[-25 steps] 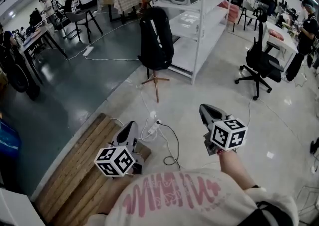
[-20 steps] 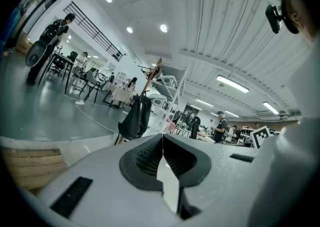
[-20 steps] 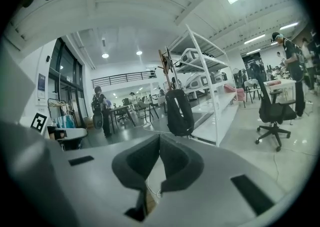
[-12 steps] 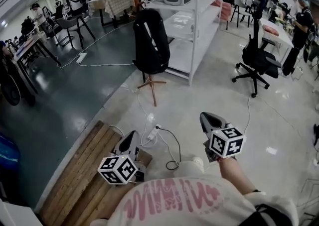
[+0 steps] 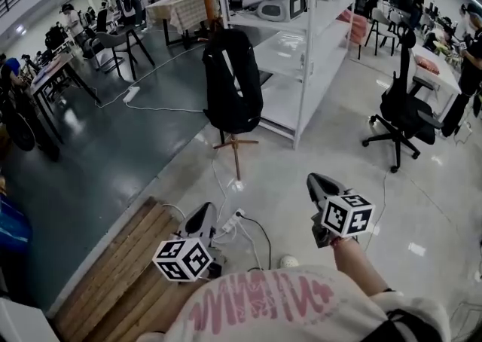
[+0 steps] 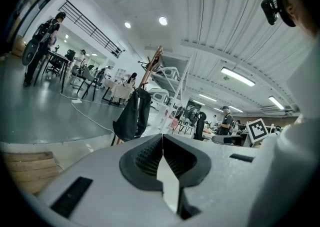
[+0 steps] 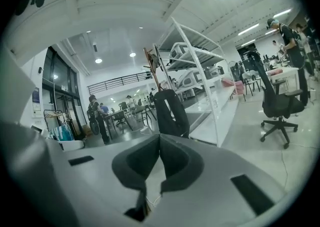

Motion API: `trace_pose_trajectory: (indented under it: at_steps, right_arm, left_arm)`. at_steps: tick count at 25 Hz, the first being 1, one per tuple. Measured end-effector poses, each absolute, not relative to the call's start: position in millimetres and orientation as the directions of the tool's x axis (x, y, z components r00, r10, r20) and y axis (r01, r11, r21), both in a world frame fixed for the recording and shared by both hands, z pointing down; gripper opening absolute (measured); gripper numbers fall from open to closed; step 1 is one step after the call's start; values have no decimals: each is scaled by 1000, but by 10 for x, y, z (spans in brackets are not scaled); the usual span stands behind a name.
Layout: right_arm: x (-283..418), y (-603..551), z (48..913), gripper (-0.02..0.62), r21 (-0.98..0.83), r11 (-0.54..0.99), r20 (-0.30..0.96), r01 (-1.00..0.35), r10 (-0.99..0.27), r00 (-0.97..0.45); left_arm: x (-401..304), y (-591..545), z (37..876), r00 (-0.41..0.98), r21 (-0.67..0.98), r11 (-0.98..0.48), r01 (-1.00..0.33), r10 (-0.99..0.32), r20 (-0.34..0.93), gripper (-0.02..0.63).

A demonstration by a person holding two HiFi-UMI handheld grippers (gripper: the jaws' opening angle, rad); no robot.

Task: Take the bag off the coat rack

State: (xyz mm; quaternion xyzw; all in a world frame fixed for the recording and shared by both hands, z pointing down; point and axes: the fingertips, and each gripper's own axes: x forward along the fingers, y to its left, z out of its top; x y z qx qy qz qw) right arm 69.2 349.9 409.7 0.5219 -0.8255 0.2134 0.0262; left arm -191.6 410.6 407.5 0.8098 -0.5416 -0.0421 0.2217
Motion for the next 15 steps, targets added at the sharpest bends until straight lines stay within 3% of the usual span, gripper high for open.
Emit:
trace_pose_trajectory:
  at_steps: [15]
  right_arm:
    - [1584,2054,3802,6,-302,475,222,-827,-808,-546]
  left_arm:
    - [-943,2858,3882,320,405,-249,-880,-940,119,5]
